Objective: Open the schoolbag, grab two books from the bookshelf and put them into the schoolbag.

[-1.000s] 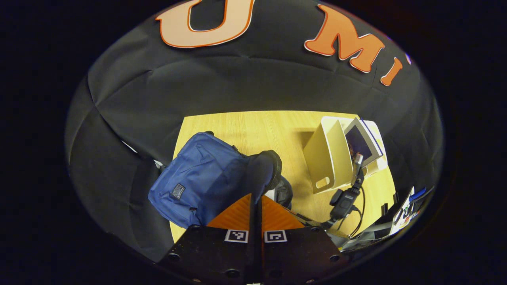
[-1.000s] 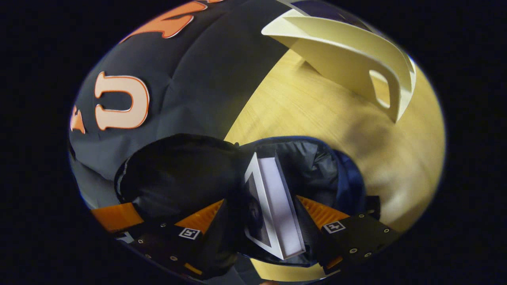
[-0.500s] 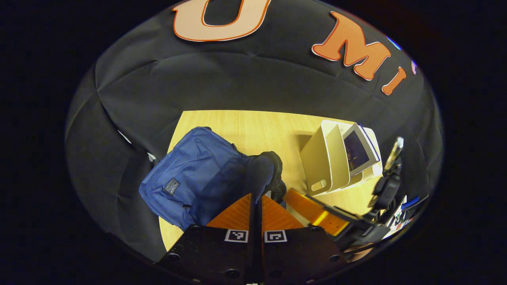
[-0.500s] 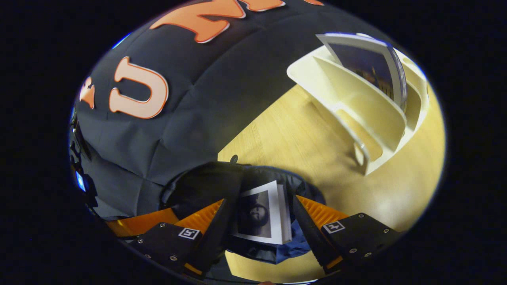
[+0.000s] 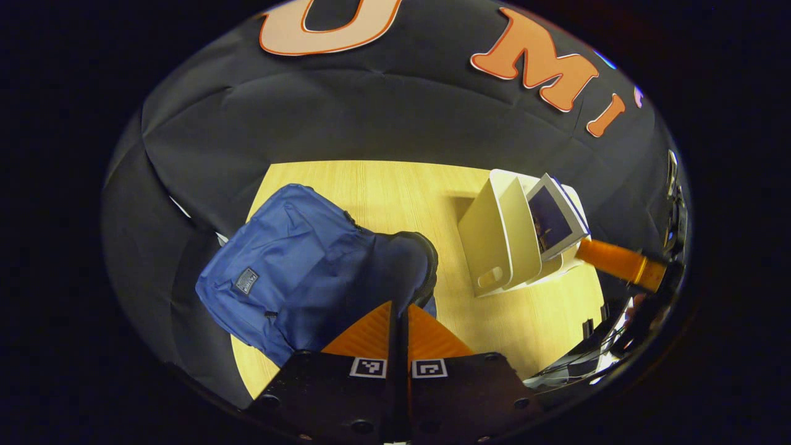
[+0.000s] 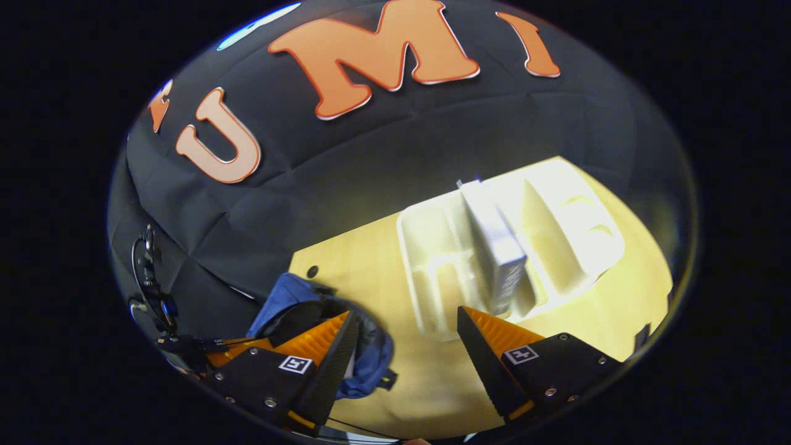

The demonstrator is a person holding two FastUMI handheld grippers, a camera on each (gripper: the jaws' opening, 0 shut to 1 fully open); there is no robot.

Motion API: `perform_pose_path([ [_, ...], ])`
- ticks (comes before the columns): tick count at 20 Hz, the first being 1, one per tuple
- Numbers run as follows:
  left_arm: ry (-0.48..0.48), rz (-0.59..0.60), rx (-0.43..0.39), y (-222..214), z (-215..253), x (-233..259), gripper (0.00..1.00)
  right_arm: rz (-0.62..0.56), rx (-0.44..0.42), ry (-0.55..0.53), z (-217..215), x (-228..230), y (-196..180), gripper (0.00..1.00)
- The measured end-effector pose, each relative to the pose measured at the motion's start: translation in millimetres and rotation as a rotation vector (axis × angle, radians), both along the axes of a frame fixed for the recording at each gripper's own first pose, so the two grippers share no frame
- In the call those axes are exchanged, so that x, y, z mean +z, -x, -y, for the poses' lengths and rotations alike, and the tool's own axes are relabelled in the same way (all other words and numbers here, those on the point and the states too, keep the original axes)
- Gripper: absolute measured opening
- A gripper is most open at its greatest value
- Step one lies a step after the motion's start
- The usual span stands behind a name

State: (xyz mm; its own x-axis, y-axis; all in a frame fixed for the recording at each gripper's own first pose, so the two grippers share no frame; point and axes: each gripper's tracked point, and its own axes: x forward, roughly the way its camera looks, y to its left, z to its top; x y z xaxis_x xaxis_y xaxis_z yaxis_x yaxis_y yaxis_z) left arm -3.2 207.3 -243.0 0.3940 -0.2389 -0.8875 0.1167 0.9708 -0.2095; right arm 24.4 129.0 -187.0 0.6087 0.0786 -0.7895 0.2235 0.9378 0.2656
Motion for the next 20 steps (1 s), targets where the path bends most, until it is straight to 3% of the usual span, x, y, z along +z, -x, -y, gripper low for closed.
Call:
perform_pose_path([
  [3, 0.005, 0.000, 0.005, 2.8, 4.1, -2.6, 0.01, -0.069, 0.044, 0.098, 44.8, -1.1, -13.4, 0.97],
  [5, 0.009, 0.004, 0.014, 4.9, 3.0, -2.3, 0.01, -0.138, 0.076, 0.106, 59.2, -9.1, -22.8, 0.97],
  [8, 0.019, 0.009, 0.034, 5.9, 4.6, -3.1, 0.01, -0.250, 0.124, 0.075, 68.7, -22.2, -39.2, 0.97],
  [20, 0.067, -0.007, 0.088, 7.1, 2.1, -14.5, 0.01, -0.496, 0.260, 0.096, 76.8, -68.7, -80.1, 0.97],
])
